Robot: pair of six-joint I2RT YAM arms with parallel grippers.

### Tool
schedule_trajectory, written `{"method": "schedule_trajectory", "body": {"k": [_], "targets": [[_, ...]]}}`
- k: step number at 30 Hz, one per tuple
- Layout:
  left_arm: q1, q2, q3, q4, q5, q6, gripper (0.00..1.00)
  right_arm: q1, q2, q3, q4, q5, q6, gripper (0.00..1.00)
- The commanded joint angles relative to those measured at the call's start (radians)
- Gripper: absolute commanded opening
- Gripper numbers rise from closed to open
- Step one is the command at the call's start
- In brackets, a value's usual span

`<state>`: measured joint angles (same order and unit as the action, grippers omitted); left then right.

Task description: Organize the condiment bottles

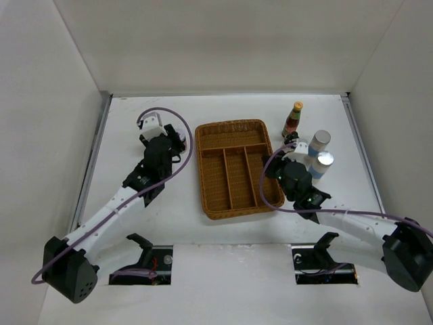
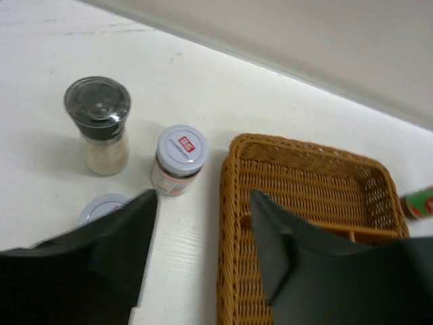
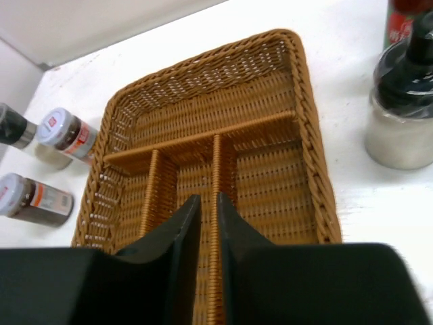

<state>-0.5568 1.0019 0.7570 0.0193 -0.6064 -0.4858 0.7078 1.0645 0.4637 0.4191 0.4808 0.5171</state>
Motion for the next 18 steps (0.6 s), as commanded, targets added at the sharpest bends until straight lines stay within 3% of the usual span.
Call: {"method": "schedule_trajectory", "body": {"k": [1, 3, 4, 6, 8, 9, 18], "targets": [[0.071, 0.049, 0.073, 0.022, -0.041, 0.029, 0.47, -0.008, 0.029, 0.01, 0.058, -0.064, 0.015, 0.19], [0.105, 0.084, 0.114, -0.019, -0.058, 0.027, 0.47, -0.009, 0.058, 0.023, 0.05, -0.083, 0.015, 0.25], [0.122, 0.108, 0.136, -0.041, -0.087, 0.027, 0.54, -0.005, 0.069, 0.027, 0.049, -0.093, 0.012, 0.31], [0.162, 0.173, 0.171, -0.07, -0.134, 0.035, 0.74, -0.005, 0.089, 0.035, 0.058, -0.099, 0.009, 0.57], [0.197, 0.234, 0.206, -0.094, -0.13, 0.033, 0.85, -0.005, 0.109, 0.038, 0.064, -0.102, 0.006, 0.76], [0.209, 0.262, 0.217, -0.101, -0.131, 0.033, 0.88, -0.005, 0.118, 0.039, 0.064, -0.105, 0.006, 0.82], [0.34, 0.521, 0.317, -0.065, -0.027, 0.027, 0.9, -0.001, 0.16, 0.056, 0.069, -0.143, 0.0, 0.95]]}}
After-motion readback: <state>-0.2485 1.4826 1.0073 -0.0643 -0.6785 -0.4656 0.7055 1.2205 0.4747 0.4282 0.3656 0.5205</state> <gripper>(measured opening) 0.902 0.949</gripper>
